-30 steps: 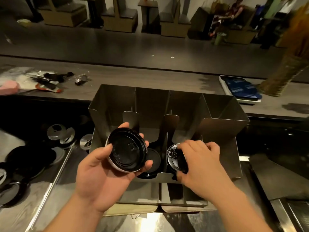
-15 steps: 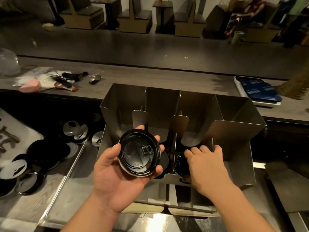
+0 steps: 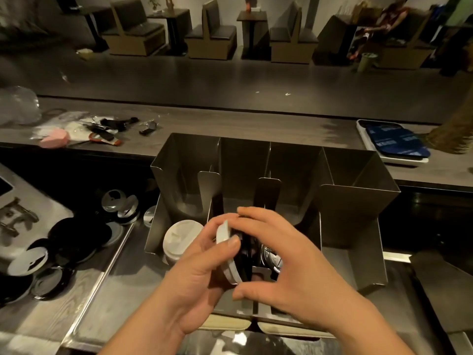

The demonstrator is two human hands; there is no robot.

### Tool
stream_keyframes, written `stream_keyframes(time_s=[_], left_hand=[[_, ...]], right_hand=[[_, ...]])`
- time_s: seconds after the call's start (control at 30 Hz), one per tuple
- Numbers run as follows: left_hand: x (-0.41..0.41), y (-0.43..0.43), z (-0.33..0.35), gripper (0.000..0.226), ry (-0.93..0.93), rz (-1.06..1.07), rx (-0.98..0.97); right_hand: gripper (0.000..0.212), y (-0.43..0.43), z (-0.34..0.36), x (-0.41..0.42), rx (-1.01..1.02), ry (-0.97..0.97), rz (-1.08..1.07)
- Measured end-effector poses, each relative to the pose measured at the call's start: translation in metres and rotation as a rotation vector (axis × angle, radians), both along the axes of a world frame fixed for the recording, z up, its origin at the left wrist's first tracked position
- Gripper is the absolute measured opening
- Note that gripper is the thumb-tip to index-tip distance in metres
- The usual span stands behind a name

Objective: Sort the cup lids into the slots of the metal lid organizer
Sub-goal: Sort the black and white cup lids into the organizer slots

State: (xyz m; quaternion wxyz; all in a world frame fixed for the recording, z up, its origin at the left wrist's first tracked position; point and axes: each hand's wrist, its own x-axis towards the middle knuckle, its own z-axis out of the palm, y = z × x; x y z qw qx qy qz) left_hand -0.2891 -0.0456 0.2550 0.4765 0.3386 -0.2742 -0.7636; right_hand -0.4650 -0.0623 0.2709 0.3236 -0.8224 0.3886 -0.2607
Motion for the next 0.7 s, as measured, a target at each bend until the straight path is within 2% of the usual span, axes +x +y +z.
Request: stream_keyframes(time_s=[0.1, 0.2, 0.27, 0.37, 0.4, 0.53, 0.7], left_hand=[[0.01, 0.0, 0.0, 0.083, 0.125, 0.053, 0.05], [0.019, 0.0, -0.001, 0.083, 0.221, 0.113, 0.06], [0.023, 0.0, -0.003, 0.084, 0.201, 0.141, 0.053], [0.021, 0.0, -0.001, 0.083, 0.154, 0.089, 0.041], [0.019, 0.0, -0.001, 0.083, 0.14, 0.064, 0.036], [0.012, -0.004, 0.002, 0.084, 0.125, -0.002, 0.014], [0.006, -0.008, 0.006, 0.084, 0.183, 0.004, 0.021]], right_hand=[[0.082, 0.005, -0.007, -0.007, 0.019, -0.2, -0.081], [0.08, 0.005, -0.015, -0.014, 0.056, -0.221, -0.186], [0.08, 0.005, -0.014, -0.017, 0.064, -0.108, -0.218], [0.075, 0.001, -0.013, -0.018, -0.026, 0.178, -0.187], [0.072, 0.0, -0.012, -0.017, -0.025, 0.2, -0.172], [0.053, 0.002, -0.011, -0.014, 0.095, 0.113, -0.181], [0.049, 0.002, -0.019, -0.021, 0.312, -0.079, -0.197]])
